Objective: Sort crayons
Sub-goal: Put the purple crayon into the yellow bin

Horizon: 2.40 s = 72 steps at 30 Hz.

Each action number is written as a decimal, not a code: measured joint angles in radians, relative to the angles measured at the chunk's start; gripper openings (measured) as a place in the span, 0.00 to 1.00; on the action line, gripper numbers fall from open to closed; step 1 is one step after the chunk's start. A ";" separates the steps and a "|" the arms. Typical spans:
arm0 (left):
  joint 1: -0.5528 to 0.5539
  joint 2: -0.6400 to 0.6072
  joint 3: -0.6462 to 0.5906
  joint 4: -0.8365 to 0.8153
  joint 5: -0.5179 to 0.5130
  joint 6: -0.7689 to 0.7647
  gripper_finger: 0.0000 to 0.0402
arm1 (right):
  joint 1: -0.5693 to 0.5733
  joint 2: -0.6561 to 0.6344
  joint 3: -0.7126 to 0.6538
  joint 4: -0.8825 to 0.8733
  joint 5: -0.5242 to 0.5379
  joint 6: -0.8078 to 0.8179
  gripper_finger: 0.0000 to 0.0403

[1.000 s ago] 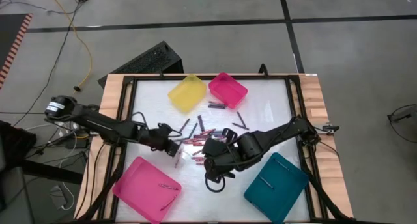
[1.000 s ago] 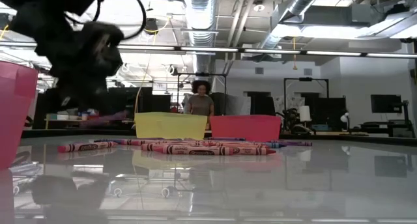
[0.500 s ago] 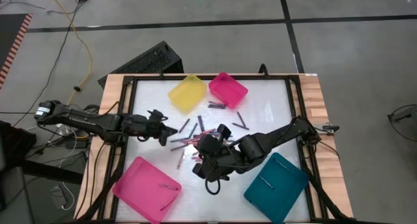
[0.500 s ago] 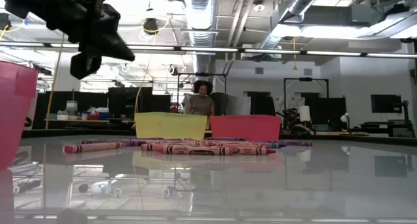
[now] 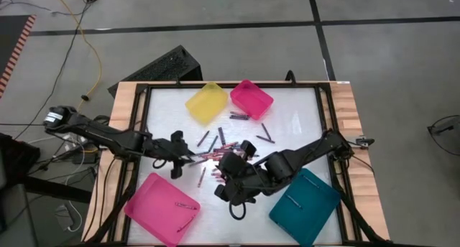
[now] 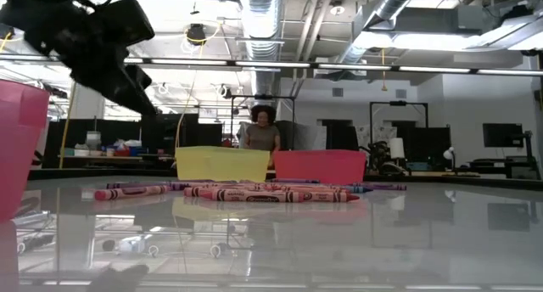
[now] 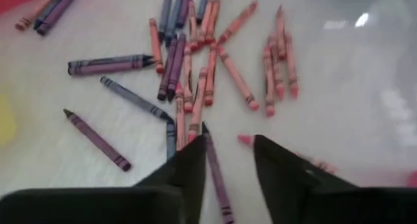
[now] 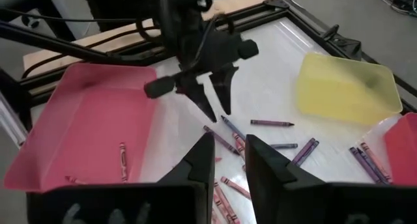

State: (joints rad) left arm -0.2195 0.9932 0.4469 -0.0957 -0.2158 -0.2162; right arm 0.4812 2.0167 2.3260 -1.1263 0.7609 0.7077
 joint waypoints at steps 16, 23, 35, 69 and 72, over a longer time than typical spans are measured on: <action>-0.078 0.259 0.000 0.100 -0.081 -0.022 0.55 | 0.001 0.000 0.000 -0.096 -0.006 0.086 0.20; -0.131 0.394 0.000 0.149 -0.171 -0.045 0.50 | 0.007 0.000 0.000 -0.097 -0.006 0.089 0.20; -0.129 0.510 0.003 0.158 -0.170 -0.159 0.35 | 0.006 0.000 0.000 -0.096 -0.005 0.089 0.20; -0.033 -0.141 -0.002 0.349 -0.137 -0.091 0.02 | 0.139 0.000 0.000 -0.109 0.367 0.312 0.20; -0.017 -0.235 -0.002 0.435 -0.139 -0.041 0.02 | 0.114 0.000 0.000 -0.037 0.363 0.232 0.20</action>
State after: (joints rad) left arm -0.2361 0.7583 0.4454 0.3398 -0.3548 -0.2567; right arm 0.5954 2.0167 2.3260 -1.1631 1.1235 0.9398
